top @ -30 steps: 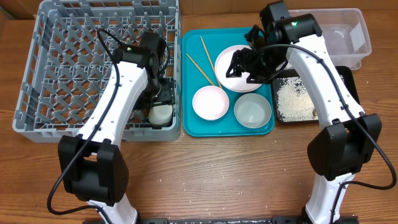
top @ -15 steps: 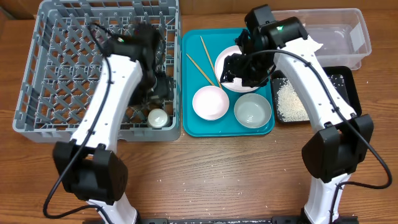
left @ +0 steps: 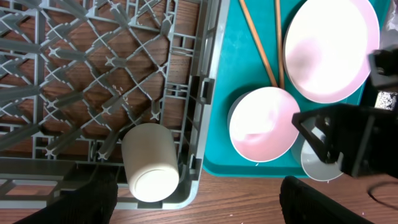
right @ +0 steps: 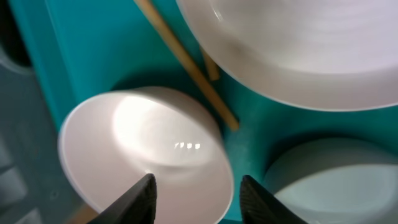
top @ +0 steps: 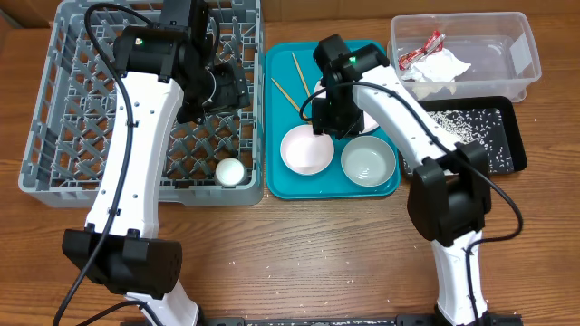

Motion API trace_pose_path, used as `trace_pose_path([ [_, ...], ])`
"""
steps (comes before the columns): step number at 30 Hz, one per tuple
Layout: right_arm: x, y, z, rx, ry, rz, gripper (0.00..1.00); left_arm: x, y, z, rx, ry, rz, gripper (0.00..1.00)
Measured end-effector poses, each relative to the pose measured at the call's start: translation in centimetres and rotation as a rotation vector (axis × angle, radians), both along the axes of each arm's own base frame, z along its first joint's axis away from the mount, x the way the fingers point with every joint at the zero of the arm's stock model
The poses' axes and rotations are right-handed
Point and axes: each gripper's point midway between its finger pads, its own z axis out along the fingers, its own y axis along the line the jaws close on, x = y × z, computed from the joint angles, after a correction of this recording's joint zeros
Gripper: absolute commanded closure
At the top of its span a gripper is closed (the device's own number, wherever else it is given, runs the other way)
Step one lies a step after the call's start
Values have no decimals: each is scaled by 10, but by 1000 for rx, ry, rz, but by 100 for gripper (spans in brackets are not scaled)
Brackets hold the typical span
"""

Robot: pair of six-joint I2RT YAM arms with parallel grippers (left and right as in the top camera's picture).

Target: Sort waste into correct bins and load items into the dishwasher

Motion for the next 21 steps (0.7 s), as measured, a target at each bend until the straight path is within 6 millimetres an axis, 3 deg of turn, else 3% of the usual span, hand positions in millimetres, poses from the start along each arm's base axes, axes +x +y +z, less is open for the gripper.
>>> trace_pose_path([
  [6, 4, -5, -32, -52, 32, -8, 82, 2, 10, 0, -4, -1, 14, 14],
  [12, 7, -6, -38, -67, 22, -8, 95, 4, 19, 0, -2, -1, 35, 15],
  [21, 7, -8, -39, -73, 22, -7, 96, 3, 18, 0, -2, 1, 31, 14],
])
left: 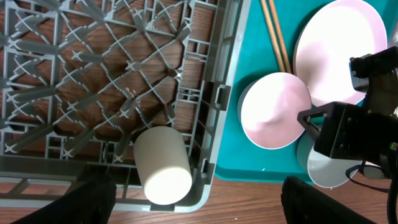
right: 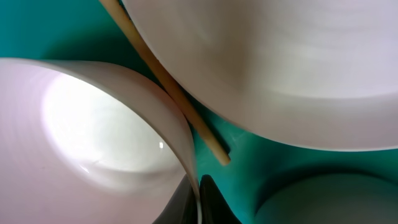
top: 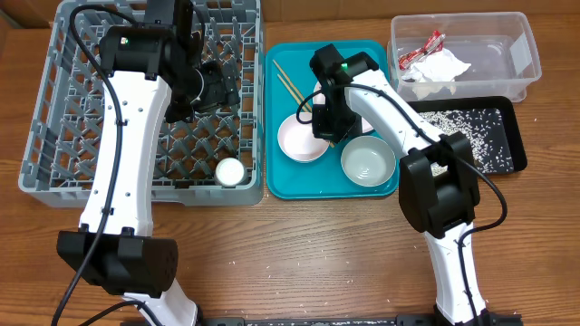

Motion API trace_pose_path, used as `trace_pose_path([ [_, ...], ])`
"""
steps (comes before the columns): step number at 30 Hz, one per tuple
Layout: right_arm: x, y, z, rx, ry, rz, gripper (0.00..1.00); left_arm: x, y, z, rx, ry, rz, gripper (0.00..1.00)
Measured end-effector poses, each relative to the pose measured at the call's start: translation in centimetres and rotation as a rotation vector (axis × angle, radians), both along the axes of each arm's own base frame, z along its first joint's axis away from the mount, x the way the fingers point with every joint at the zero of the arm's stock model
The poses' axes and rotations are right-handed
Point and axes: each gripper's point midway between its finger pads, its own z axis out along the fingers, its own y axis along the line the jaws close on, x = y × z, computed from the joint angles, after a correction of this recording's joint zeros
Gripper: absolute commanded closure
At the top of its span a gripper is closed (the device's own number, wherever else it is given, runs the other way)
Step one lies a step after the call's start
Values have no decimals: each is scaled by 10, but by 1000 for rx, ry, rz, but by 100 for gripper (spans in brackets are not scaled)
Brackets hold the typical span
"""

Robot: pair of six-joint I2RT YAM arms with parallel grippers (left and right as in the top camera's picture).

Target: Sort waste into correct bins and load items into the dishwasher

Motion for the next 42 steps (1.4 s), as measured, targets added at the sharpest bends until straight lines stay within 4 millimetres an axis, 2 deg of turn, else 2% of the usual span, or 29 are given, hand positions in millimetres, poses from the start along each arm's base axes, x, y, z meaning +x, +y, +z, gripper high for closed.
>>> trace_pose_path([
  [4, -8, -1, 1, 5, 37, 7, 96, -1, -4, 1, -24, 2, -12, 13],
  [7, -18, 4, 7, 57, 85, 29, 96, -2, -11, 3, -80, 2, -48, 7],
  [9, -16, 8, 16, 116, 86, 34, 96, -3, -18, 6, -141, 0, -84, 2],
  [12, -8, 10, 49, 234, 41, 26, 96, -4, -26, 14, -252, -11, -136, 0],
  [16, 5, -3, 119, 380, -85, 3, 96, -5, -33, 28, -397, -44, -208, 0],
  [19, 10, -16, 164, 444, -182, -5, 96, -7, -38, 36, -470, -67, -254, 0],
  [22, 8, -17, 179, 469, -212, 7, 96, -9, -45, 42, -516, -81, -292, 0],
  [27, 3, -9, 173, 469, -184, 26, 96, -11, -50, 46, -547, -90, -318, 0],
  [31, 2, -13, 161, 402, -177, 16, 96, -11, -50, 46, -545, -91, -320, 0],
  [33, -1, -15, 148, 360, -164, 10, 96, -11, -49, 46, -542, -91, -319, 1],
  [35, -8, -13, 119, 315, -124, 9, 96, -11, -48, 45, -534, -89, -317, 0],
  [40, -27, -1, 64, 252, -71, 4, 96, -10, -46, 43, -515, -88, -313, 2],
  [42, -35, 2, 49, 238, -54, 9, 96, -10, -47, 42, -507, -86, -316, 2],
])
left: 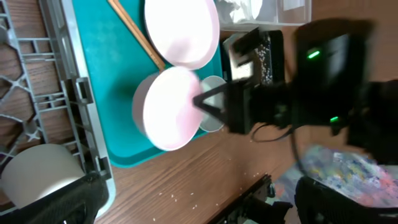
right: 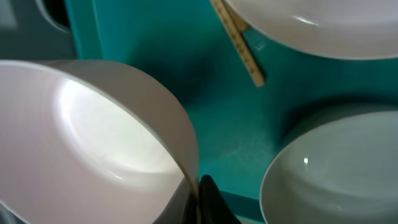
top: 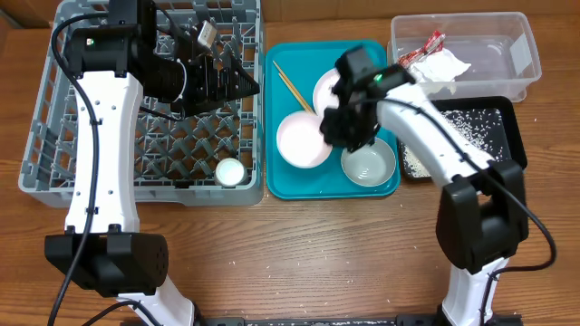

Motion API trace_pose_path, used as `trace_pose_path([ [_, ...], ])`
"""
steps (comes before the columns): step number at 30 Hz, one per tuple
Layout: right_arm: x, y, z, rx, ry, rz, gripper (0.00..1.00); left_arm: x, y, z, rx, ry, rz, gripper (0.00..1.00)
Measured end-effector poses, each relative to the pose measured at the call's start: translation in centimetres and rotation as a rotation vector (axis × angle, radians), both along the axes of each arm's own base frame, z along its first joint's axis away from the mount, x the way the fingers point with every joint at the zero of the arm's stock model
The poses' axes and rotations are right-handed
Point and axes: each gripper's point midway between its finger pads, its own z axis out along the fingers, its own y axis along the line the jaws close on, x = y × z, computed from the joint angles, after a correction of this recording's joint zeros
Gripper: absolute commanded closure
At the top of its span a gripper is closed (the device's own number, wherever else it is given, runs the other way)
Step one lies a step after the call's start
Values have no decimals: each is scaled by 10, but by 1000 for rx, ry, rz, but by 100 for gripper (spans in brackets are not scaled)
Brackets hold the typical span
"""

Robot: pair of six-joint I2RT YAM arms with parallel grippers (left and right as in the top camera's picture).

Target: Sort waste into correct bins and load items into the dishwasher

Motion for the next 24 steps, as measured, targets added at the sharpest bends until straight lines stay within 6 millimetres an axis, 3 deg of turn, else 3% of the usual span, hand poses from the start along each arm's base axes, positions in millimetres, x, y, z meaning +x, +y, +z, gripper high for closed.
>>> trace_pose_path([
  [4, -7, -3, -17, -35, 20, -21, 96, -1, -4, -4, 35, 0, -12, 5],
  [15, 0, -16, -21, -108, -9, -54, 95, -4, -36, -23, 235, -20, -41, 5],
  [16, 0, -17, -21, -112, -9, -54, 92, -4, -38, -25, 257, -22, -38, 5],
  [19, -1, -18, -22, -122, -6, -57, 70, -4, -41, -29, 317, -28, -24, 4],
  [24, -5, -22, -22, -138, 6, -57, 68, 0, -36, -32, 371, -39, 5, 5],
])
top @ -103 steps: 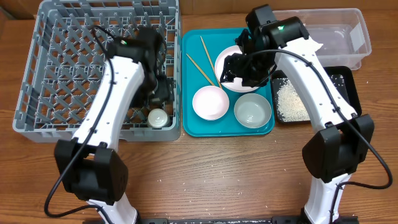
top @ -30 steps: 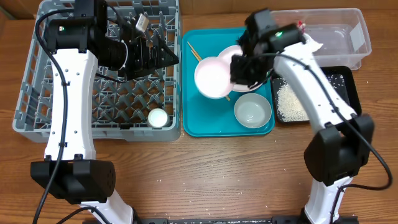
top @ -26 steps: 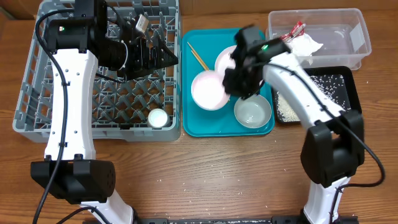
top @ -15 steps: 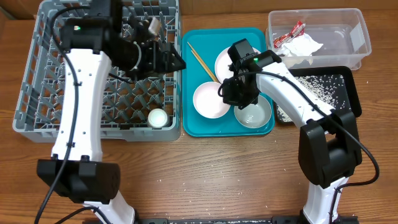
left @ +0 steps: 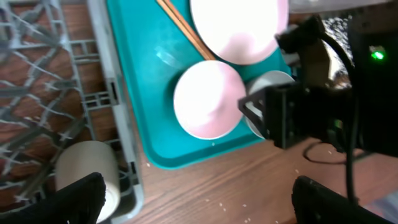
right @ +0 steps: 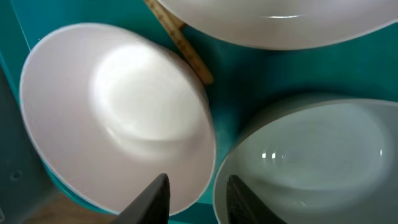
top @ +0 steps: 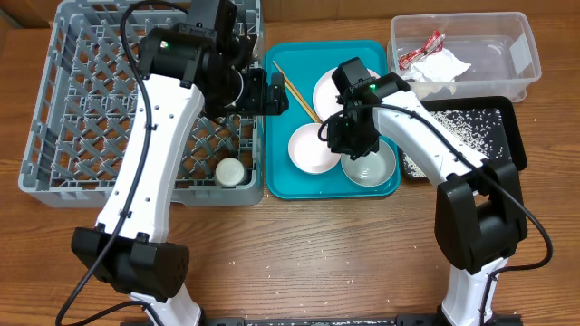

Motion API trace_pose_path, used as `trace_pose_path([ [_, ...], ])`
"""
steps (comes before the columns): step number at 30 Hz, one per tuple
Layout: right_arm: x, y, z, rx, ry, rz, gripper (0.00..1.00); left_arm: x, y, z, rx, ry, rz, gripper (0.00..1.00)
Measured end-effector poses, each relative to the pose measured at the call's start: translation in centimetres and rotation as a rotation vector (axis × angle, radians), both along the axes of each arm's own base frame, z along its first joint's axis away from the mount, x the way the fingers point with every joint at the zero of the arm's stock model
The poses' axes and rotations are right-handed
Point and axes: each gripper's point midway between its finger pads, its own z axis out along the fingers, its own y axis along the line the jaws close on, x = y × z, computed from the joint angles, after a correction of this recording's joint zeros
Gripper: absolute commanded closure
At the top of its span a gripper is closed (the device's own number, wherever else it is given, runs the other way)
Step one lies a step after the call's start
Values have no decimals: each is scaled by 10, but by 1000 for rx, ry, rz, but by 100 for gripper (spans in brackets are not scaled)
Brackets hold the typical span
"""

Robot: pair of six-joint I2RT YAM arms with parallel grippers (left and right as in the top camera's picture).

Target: Sort waste into correct bins and load items into the dishwasher

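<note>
A pink bowl (top: 311,149) (right: 118,112) sits upright on the teal tray (top: 281,181), beside a pale green bowl (top: 372,166) (right: 311,162). My right gripper (top: 349,136) (right: 194,199) is open just above where the two rims meet, one finger over each bowl, holding nothing. A pink plate (top: 331,91) and wooden chopsticks (top: 294,89) lie at the back of the tray. My left gripper (top: 270,93) (left: 202,205) hangs wide open and empty over the tray's left edge. A white cup (top: 228,169) (left: 84,168) lies in the grey dish rack (top: 54,109).
A clear plastic bin (top: 507,45) holding wrappers and paper stands at the back right. In front of it a black tray (top: 503,136) is strewn with rice grains. Bare wooden table runs along the front, with a few grains on it.
My right gripper was shut on the pink bowl's rim with the bowl tilted; now it is open and the bowl rests flat on the tray. My left arm has moved right, toward the tray.
My right gripper stood open astride the pink bowl's rim, then was shut on it, then held the bowl tilted near the tray's left side. Now the bowl is released, a little further right. My left gripper stayed open and has come from over the rack to the tray's edge.
</note>
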Motion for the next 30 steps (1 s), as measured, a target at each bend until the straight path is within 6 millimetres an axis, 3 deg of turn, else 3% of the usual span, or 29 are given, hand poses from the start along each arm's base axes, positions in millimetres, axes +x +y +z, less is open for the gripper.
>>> trace_pose_path([
  [6, -2, -3, 4, 19, 28, -14, 76, 8, 4, 0, 30, -34, 16, 7],
  [9, 6, -14, 23, 47, 36, -53, 75, 11, 4, -1, 78, -61, 17, 8],
  [12, 25, -40, 65, 82, -20, -120, 64, 12, -4, -1, 126, -96, 0, 8],
  [16, 41, -95, 155, 128, -208, -217, 49, 12, -26, -3, 176, -139, -47, 9],
  [18, 35, -125, 202, 138, -326, -268, 47, 16, -39, -14, 201, -142, -75, 11],
  [21, 15, -145, 238, 138, -396, -293, 46, 23, -53, -41, 238, -113, -109, 15],
  [24, 1, -147, 244, 132, -392, -276, 43, 31, -63, -80, 279, -60, -144, 14],
  [30, 4, -146, 218, 112, -312, -259, 40, 43, -69, -147, 352, 14, -249, 16],
])
